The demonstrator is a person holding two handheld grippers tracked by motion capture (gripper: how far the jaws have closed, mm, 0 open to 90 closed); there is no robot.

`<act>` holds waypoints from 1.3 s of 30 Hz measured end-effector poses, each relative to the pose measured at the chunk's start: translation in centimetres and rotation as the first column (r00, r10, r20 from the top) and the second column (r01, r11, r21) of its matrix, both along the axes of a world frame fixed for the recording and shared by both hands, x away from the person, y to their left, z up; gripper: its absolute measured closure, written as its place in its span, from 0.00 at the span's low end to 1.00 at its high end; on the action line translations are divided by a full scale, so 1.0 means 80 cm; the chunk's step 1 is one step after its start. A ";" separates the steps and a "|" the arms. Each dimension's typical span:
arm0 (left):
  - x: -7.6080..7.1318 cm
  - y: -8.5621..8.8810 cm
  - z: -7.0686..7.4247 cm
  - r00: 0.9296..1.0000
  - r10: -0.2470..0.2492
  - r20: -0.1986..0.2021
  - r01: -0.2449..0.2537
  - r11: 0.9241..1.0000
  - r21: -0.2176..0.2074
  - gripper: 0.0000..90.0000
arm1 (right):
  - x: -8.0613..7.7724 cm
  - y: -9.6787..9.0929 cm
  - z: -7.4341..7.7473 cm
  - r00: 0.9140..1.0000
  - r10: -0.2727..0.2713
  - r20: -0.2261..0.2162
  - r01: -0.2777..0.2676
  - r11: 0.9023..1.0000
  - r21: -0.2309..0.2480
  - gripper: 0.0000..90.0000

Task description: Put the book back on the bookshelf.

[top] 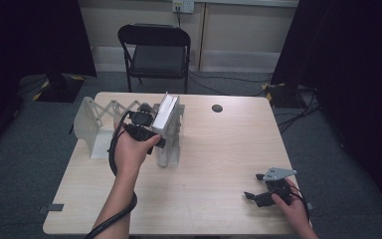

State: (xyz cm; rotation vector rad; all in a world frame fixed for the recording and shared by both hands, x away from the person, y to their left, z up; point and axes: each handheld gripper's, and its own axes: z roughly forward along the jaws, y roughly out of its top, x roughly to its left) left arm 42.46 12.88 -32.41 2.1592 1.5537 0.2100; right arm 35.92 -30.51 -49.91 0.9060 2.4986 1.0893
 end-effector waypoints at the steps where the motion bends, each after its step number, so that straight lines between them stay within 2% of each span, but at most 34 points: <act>1: -0.001 0.001 -0.001 1.000 -0.001 0.002 0.001 1.000 -0.001 0.33 | 0.000 0.000 0.000 1.000 0.000 0.001 0.000 1.000 0.000 0.14; 12: -0.008 0.007 -0.002 1.000 -0.006 0.012 0.006 1.000 -0.018 0.33 | 0.000 0.000 0.000 1.000 0.000 0.001 0.000 1.000 0.000 0.14; 18: -0.012 0.009 -0.006 1.000 -0.014 0.015 0.015 1.000 -0.019 0.32 | 0.000 0.000 0.000 1.000 0.000 0.000 0.000 1.000 0.000 0.14; 23: -0.015 0.011 -0.011 1.000 -0.019 0.015 0.020 0.999 -0.036 0.32 | 0.000 0.000 0.000 1.000 0.001 0.002 -0.001 1.000 0.000 0.14; 39: -0.022 0.017 -0.025 1.000 -0.018 0.009 0.018 0.999 -0.036 0.32 | 0.000 0.000 0.000 1.000 0.000 0.000 0.000 1.000 0.000 0.14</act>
